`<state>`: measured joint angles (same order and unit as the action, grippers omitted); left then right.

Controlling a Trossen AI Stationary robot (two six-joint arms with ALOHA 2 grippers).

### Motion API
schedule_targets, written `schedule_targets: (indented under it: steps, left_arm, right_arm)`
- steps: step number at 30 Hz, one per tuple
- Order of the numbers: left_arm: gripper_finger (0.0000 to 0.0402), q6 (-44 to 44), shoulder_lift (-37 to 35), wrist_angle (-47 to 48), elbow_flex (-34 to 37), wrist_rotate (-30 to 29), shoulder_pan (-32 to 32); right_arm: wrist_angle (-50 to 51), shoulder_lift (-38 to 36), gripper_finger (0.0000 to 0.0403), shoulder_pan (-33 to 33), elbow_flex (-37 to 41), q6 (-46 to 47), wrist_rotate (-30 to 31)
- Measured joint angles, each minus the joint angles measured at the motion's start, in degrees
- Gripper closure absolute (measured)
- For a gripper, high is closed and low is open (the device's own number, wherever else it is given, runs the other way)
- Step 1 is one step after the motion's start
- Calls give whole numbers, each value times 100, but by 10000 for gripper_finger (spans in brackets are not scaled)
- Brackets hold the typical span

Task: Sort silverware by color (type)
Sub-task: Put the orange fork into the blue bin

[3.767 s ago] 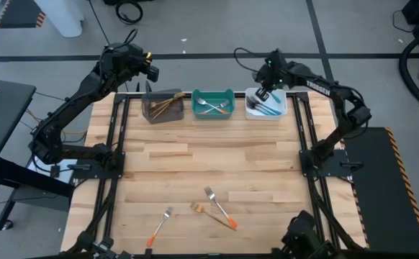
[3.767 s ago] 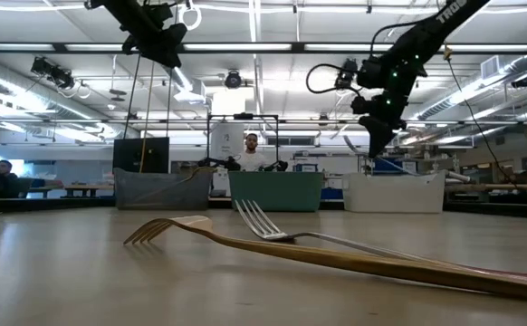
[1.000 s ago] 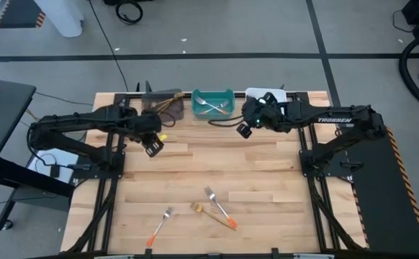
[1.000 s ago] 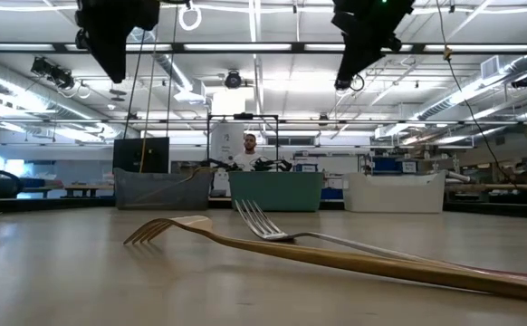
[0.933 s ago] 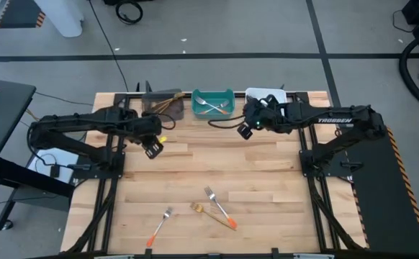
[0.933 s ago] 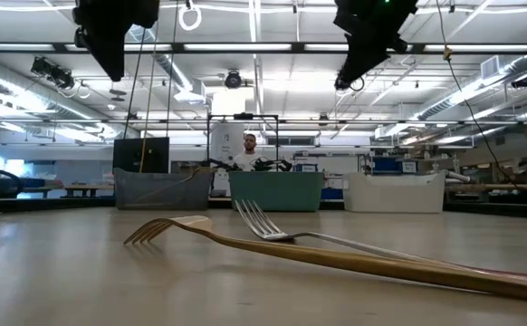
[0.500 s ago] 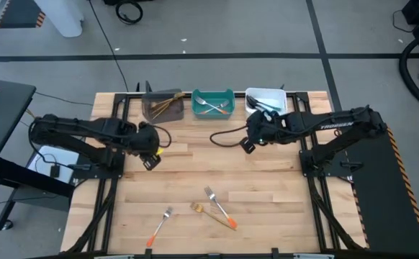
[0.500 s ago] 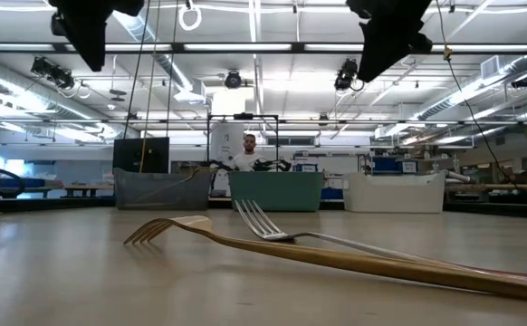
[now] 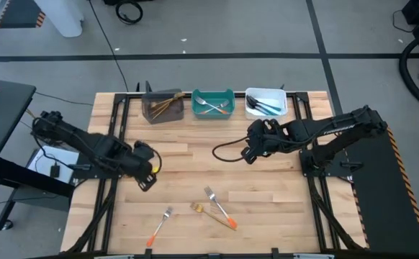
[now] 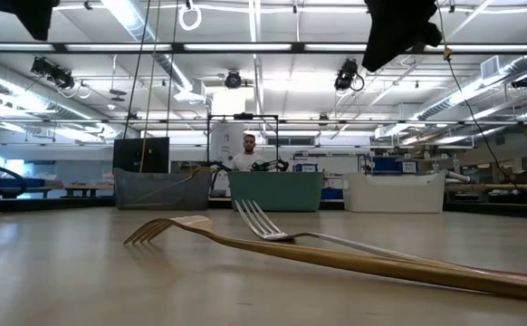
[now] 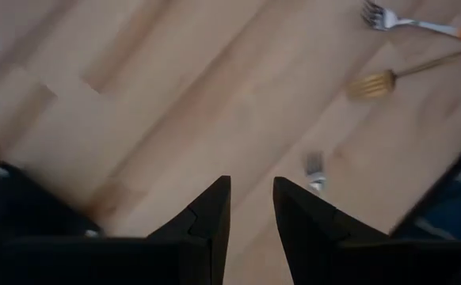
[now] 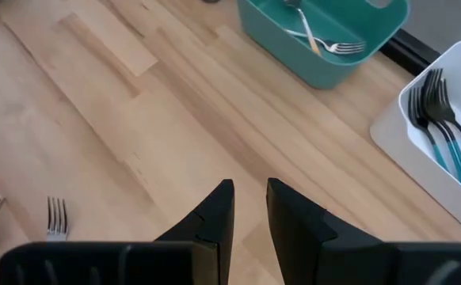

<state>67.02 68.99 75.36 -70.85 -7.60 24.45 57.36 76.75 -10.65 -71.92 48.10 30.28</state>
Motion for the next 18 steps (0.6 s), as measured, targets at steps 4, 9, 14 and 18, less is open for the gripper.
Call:
schedule_targets:
  steps: [4,9,14,18]
  left_arm:
    - [296,639,263,-291,-2,-1,383]
    - [296,912,861,-978,-2,8,725]
    - [296,1796,1418,-1867,-2,362,1114]
    - [296,2478,1801,-2082,-2,399,1480]
  right_arm:
    - [32,2,318,-86,0,-8,3]
    - [271,2,318,-216,0,-11,-80]
    - [363,2,318,-366,0,15,-362]
    - [363,2,318,-533,0,96,-317]
